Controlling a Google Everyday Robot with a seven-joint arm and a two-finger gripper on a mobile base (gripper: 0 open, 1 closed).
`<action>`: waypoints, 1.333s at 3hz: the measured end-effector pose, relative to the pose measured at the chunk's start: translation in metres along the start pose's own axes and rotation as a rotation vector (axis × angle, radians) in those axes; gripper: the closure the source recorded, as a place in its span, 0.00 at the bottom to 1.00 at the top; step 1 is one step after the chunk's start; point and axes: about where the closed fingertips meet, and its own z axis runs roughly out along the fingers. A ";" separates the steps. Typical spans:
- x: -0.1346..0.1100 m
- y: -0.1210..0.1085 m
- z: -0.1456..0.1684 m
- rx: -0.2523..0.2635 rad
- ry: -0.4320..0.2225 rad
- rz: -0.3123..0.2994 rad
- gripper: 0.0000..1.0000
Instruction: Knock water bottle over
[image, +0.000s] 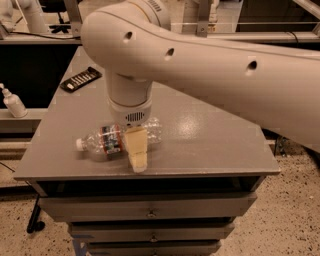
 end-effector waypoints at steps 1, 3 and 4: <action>0.024 0.000 -0.006 -0.030 -0.075 0.060 0.00; 0.103 -0.005 -0.046 -0.032 -0.242 0.184 0.00; 0.145 -0.004 -0.077 0.026 -0.317 0.238 0.00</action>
Offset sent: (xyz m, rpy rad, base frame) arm 0.0383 -0.1138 0.0402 0.2753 0.1784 -0.1610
